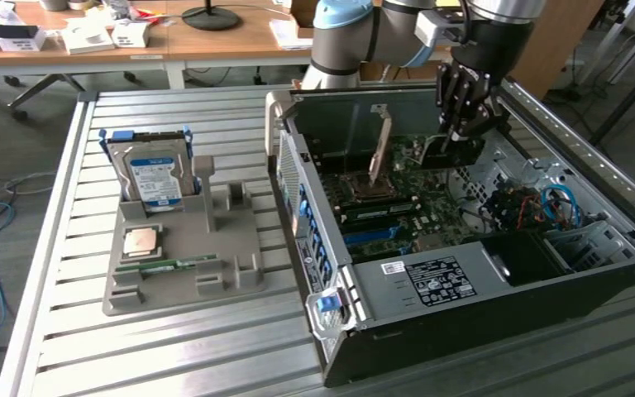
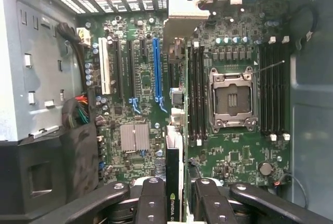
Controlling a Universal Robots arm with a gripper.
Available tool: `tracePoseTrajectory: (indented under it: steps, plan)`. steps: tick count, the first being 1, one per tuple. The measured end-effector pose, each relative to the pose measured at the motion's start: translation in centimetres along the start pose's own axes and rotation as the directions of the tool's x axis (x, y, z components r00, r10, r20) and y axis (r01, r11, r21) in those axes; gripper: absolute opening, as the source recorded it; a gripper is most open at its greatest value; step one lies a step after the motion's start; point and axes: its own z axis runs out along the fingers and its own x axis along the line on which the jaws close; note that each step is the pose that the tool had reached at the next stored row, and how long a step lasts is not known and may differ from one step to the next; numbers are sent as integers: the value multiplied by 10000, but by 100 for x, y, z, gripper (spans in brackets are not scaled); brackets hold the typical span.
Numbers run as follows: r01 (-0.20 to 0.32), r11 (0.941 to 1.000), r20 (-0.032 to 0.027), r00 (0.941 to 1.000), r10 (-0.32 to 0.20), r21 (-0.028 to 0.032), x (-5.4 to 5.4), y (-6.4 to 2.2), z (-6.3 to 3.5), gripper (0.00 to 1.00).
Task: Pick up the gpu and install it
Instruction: 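Insert the gpu into the slot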
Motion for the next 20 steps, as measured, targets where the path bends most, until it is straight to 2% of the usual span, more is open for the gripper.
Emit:
tracePoseTrajectory:
  steps: [6, 8, 11, 13, 20]
  plan:
    - [0, 10000, -2, 10000, 0, -3, 0, 11, 31, 26]
    - [-1, 10000, 45, 10000, 1, -5, 1, 21, 33, 26]
    - [-1, 10000, 72, 10000, 1, -9, 4, 34, 36, 26]
    - [2, 10000, 152, 9999, -1, -14, 12, 47, 38, 26]
    - [14, 10000, 175, 9998, -14, -16, 78, 47, 44, 26]
